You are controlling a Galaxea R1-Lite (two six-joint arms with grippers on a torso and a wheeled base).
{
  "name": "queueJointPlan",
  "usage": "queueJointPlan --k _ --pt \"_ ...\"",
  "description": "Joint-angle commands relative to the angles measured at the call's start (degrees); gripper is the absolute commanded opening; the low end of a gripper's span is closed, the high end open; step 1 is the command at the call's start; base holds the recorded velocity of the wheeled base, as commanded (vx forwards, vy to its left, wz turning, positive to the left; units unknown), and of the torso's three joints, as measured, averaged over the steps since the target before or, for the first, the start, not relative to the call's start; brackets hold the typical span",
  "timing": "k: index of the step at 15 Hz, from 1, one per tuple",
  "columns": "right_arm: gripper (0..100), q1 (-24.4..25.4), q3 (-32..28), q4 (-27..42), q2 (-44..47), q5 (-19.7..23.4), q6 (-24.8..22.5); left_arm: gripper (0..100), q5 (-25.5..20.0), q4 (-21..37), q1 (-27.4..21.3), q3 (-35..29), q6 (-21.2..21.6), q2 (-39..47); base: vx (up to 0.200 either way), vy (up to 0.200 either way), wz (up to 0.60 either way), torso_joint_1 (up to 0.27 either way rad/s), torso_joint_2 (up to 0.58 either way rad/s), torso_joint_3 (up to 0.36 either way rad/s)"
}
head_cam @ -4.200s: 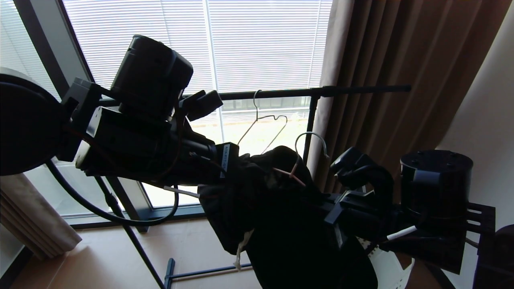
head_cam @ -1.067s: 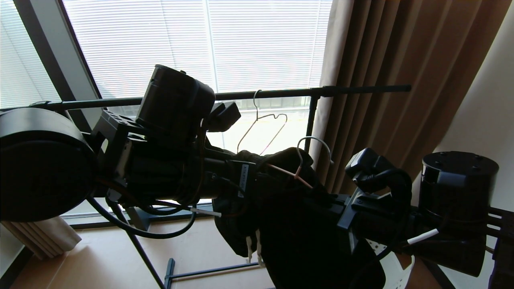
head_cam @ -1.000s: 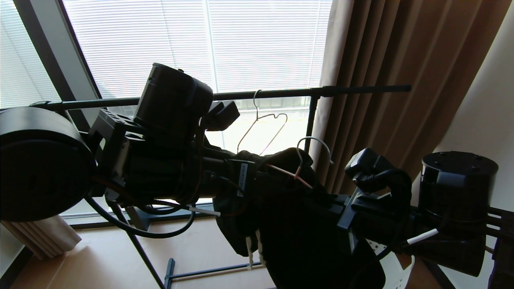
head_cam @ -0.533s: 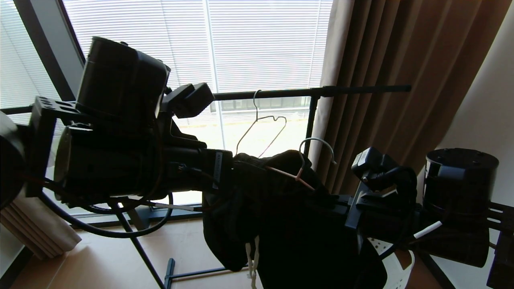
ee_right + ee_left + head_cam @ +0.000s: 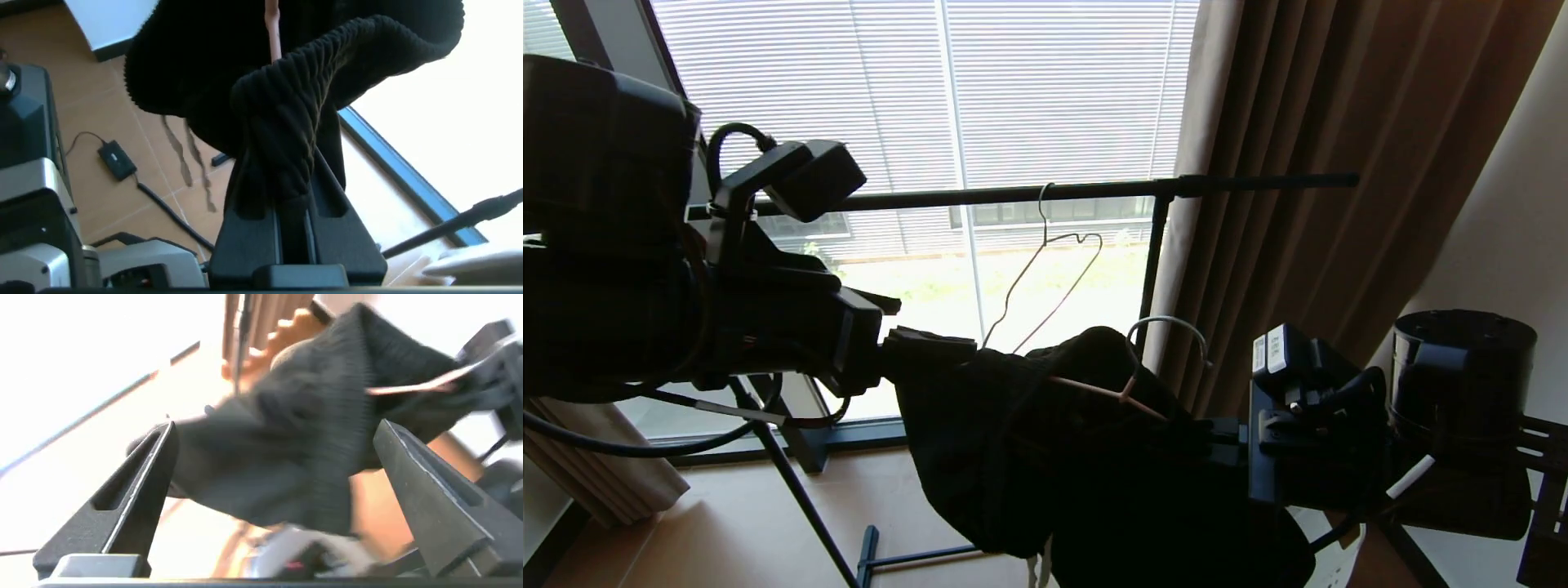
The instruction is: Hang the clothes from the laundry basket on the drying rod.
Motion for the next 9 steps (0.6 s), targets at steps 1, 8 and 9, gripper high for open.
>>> queueJointPlan --k 1,8,9 --pt "0 -0.1 0.0 0.4 0.1 0.4 -2.4 100 -6.5 -0.2 5.5 1.8 6.1 -2.6 0.0 0.0 0.0 0.0 0.0 0.0" --pt "0 0.7 -3.7 7.6 0.8 2.7 -8.7 100 -25.9 -0.3 12.0 7.2 36.0 -1.3 0.0 0.0 0.0 0.0 0.0 0.0" --pt "0 1.1 -5.7 10.6 0.9 2.7 -9.4 100 -27.3 -0.2 11.4 7.8 38.4 -0.7 0.0 0.0 0.0 0.0 0.0 0.0"
